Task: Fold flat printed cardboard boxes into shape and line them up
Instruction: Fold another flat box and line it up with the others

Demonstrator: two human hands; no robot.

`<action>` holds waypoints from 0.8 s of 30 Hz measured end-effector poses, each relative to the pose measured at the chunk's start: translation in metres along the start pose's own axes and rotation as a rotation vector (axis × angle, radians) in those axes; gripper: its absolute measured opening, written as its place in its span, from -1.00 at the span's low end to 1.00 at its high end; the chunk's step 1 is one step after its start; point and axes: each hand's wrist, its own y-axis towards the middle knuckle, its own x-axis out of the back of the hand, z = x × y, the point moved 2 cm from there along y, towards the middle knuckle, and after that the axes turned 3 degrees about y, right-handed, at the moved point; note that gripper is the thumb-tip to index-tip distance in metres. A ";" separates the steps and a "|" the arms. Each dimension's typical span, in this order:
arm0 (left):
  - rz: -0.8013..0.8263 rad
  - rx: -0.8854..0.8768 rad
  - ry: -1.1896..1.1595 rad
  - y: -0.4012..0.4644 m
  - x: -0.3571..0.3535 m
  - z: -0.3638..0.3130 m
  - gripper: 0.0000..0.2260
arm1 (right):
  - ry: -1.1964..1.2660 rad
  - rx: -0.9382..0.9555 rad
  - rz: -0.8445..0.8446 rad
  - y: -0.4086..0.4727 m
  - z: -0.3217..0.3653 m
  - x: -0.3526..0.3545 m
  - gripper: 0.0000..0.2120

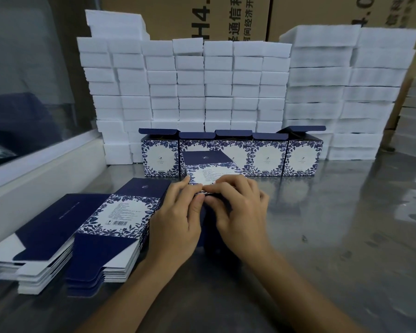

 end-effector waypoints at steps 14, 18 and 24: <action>-0.012 0.019 -0.073 0.000 -0.002 0.006 -0.62 | 0.098 0.036 -0.079 0.001 -0.019 0.006 -0.90; -0.013 0.022 -0.092 0.001 -0.002 0.009 -0.65 | 0.158 -0.028 -0.057 -0.003 -0.022 0.004 -0.84; -0.010 0.064 -0.112 0.002 -0.001 0.014 -0.72 | 0.315 -0.258 0.122 -0.008 -0.038 0.001 -0.78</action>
